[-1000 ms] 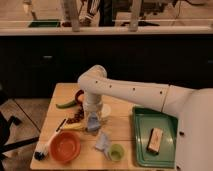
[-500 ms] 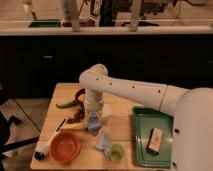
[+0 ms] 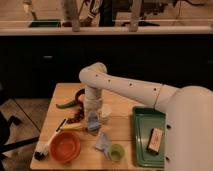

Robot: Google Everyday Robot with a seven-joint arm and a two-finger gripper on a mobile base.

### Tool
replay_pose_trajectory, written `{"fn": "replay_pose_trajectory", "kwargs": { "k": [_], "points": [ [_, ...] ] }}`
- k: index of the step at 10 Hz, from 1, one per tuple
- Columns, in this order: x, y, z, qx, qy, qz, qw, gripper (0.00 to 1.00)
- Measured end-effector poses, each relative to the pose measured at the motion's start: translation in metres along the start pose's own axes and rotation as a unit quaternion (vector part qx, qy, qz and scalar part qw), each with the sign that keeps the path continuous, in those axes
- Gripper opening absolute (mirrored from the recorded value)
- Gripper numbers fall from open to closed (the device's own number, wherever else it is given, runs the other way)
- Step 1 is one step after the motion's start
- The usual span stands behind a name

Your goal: Place sponge in metal cup

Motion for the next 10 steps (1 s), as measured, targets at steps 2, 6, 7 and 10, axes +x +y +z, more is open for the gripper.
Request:
{"fn": "replay_pose_trajectory", "kwargs": {
  "k": [2,6,7,10],
  "points": [
    [-0.0004,-0.0006,-0.0001,-0.001,-0.007,-0.002,1.0,0.0],
    [-0.0007,-0.0002,-0.0002,-0.003,-0.015,0.001,0.9999,0.11],
    [-0.0009,0.0006,-0.0002,-0.004,-0.017,0.003,0.9999,0.21],
    [-0.0016,0.0015,-0.0003,-0.003,-0.018,0.007,0.9998,0.5]
  ]
}}
